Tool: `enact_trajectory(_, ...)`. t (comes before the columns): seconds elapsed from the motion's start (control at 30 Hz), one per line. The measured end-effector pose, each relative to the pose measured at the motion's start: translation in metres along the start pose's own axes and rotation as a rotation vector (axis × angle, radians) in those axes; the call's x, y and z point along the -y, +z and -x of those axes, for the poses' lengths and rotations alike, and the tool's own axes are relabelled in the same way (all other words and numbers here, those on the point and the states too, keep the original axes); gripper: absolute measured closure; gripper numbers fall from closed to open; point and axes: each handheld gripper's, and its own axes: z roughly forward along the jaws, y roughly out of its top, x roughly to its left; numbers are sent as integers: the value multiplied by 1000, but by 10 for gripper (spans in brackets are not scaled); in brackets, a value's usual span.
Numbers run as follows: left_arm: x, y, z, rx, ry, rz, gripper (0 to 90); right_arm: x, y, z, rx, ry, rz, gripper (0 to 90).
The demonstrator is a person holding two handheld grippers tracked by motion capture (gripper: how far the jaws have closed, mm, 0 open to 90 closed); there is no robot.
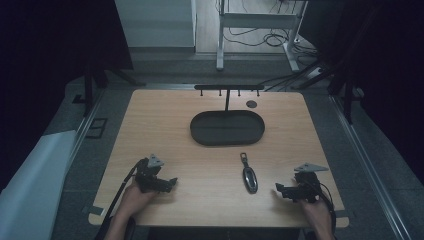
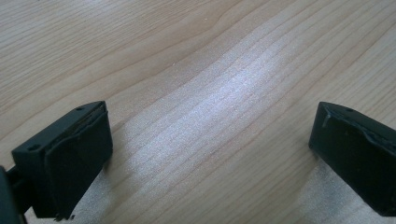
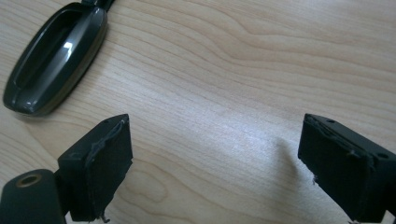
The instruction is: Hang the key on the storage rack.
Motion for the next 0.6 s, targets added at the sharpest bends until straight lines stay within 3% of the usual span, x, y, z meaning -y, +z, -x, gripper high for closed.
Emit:
enact_trajectory(0.37,0,0,0,0,0,0,0,-6,-2,-1,18,10,-7,80)
enact_trajectory(0.6,0,0,0,0,0,0,0,-13,-4,-3,-11,36,-28,81)
